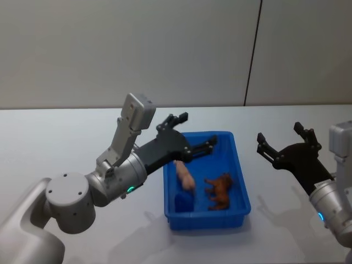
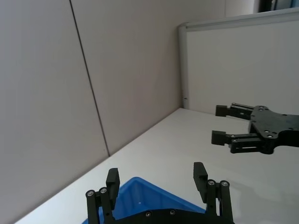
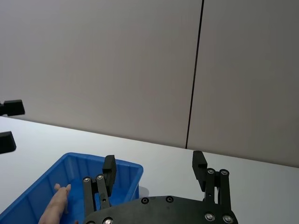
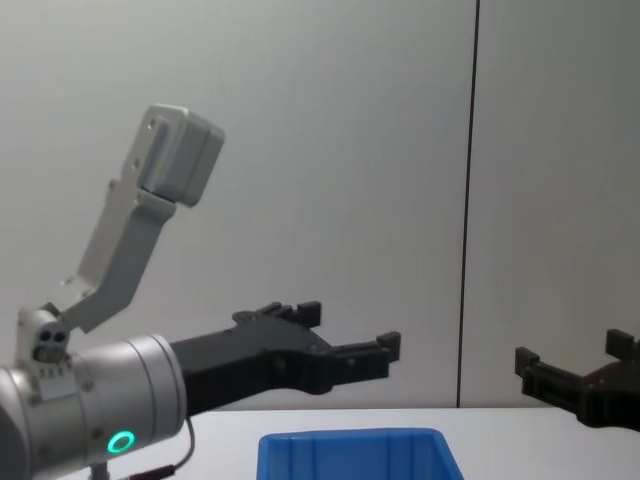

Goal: Pick up the two dolls from the table and place them into the box.

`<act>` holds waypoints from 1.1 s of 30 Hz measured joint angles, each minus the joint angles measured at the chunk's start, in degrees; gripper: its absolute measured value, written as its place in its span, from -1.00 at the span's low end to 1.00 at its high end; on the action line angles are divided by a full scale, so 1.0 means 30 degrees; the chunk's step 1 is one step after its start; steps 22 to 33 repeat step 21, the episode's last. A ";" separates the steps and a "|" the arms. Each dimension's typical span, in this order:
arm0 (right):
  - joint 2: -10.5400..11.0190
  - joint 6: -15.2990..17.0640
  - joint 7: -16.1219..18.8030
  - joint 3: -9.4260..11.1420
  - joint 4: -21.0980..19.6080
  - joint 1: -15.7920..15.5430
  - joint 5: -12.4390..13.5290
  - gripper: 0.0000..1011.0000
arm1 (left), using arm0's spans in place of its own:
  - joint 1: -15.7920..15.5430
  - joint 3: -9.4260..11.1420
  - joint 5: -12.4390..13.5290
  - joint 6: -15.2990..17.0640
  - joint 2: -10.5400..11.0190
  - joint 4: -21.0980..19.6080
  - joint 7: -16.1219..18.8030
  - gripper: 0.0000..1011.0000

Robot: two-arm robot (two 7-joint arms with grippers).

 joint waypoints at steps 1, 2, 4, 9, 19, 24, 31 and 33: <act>-0.0001 -0.0001 0.0000 0.0000 0.0000 0.0000 0.0001 0.98 | 0.0102 -0.0025 0.0147 -0.0101 0.0089 -0.0186 0.0328 0.98; -0.0001 -0.0001 0.0001 0.0000 0.0001 0.0000 0.0001 0.98 | 0.0158 -0.0043 0.0193 -0.0130 0.0133 -0.0285 0.0431 0.98; 0.0000 -0.0001 0.0000 0.0000 0.0000 0.0000 0.0000 0.98 | 0.0347 -0.0099 0.0426 -0.0269 0.0296 -0.0643 0.0927 0.98; 0.0000 0.0000 0.0001 0.0000 0.0000 0.0000 0.0001 0.98 | 0.0651 -0.0212 0.0790 -0.0453 0.0583 -0.1233 0.1692 0.98; -0.0001 -0.0001 0.0001 0.0000 0.0001 0.0000 0.0001 0.98 | 0.1051 -0.0338 0.1234 -0.0671 0.0946 -0.1992 0.2635 0.98; 0.0000 -0.0001 0.0001 0.0000 0.0000 0.0000 0.0000 0.98 | 0.1105 -0.0358 0.1293 -0.0697 0.0993 -0.2100 0.2758 0.98; 0.0000 -0.0001 0.0001 0.0000 0.0000 0.0000 0.0000 0.98 | 0.1105 -0.0358 0.1293 -0.0697 0.0993 -0.2100 0.2758 0.98; 0.0000 -0.0001 0.0001 0.0000 0.0000 0.0000 0.0000 0.98 | 0.1105 -0.0358 0.1293 -0.0697 0.0993 -0.2100 0.2758 0.98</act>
